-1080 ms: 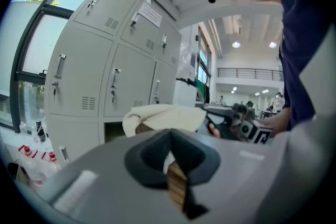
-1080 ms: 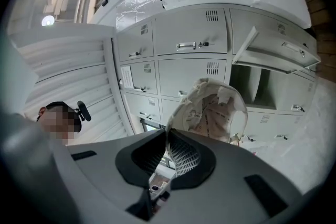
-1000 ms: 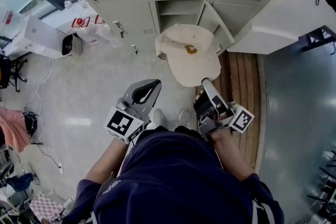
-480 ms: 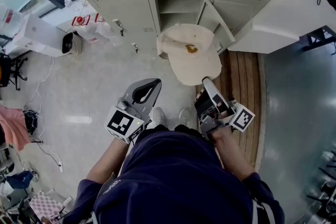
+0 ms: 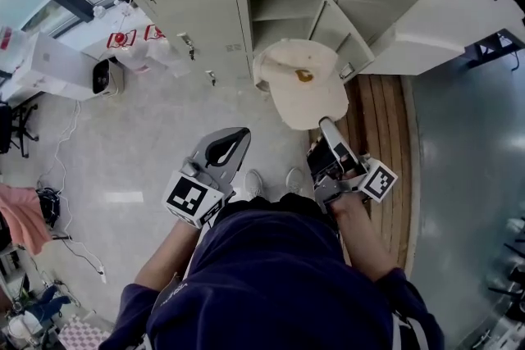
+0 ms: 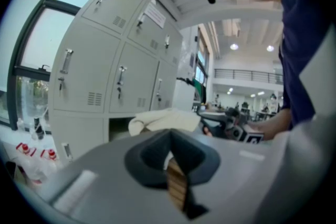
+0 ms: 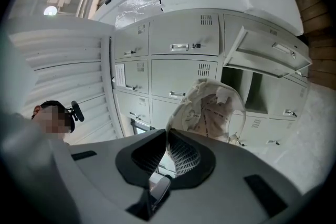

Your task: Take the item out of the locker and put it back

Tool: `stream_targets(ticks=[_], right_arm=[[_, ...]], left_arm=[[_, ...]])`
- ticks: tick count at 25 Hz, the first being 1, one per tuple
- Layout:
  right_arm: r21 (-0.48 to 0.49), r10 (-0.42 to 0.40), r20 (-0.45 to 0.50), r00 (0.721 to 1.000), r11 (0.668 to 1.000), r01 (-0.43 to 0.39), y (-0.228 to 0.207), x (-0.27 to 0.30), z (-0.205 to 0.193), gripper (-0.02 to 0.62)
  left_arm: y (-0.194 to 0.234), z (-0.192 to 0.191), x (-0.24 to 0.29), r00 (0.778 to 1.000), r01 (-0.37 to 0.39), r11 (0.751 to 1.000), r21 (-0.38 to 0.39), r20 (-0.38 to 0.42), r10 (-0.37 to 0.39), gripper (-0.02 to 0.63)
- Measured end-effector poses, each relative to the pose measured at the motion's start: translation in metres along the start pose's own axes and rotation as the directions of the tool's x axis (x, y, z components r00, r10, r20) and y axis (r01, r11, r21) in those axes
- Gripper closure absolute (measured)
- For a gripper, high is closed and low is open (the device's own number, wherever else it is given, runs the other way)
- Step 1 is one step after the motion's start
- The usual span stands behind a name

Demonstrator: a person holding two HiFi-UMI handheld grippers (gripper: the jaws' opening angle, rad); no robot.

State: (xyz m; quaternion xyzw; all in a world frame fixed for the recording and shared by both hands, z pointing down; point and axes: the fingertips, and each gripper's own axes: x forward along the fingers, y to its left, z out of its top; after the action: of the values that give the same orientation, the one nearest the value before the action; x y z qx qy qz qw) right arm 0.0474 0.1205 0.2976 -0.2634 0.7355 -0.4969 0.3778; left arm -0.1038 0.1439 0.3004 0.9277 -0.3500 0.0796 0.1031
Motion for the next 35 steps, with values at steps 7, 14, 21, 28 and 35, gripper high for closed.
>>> stream_targets(ticks=[7,14,21,28,35], right_arm=[[0.003,-0.071,0.064,0.995,0.997,0.071,-0.032,0.003,-0.012,0.577],[0.009,-0.109,0.066,0.992,0.994,0.108,-0.078,0.026,0.01,0.577],[0.055,-0.147,0.006,0.989,0.988,0.146,-0.154,0.064,0.048,0.577],[0.108,-0.168,-0.065,0.984,0.979,0.174,-0.226,0.099,0.075,0.577],[0.147,-0.224,-0.095,0.97,0.96,0.237,-0.3,0.11,0.089,0.577]], left_arm=[[0.026,-0.011,-0.007,0.999,0.047,0.999,-0.006,-0.007,-0.047,0.602],[0.046,-0.022,0.016,0.997,0.057,0.998,-0.039,-0.045,-0.058,0.602],[0.072,-0.035,0.071,0.995,0.004,0.998,-0.06,-0.101,-0.01,0.603],[0.091,-0.05,0.132,0.99,-0.06,0.992,-0.111,-0.134,0.045,0.603],[0.104,-0.071,0.166,0.981,-0.113,0.983,-0.147,-0.176,0.086,0.603]])
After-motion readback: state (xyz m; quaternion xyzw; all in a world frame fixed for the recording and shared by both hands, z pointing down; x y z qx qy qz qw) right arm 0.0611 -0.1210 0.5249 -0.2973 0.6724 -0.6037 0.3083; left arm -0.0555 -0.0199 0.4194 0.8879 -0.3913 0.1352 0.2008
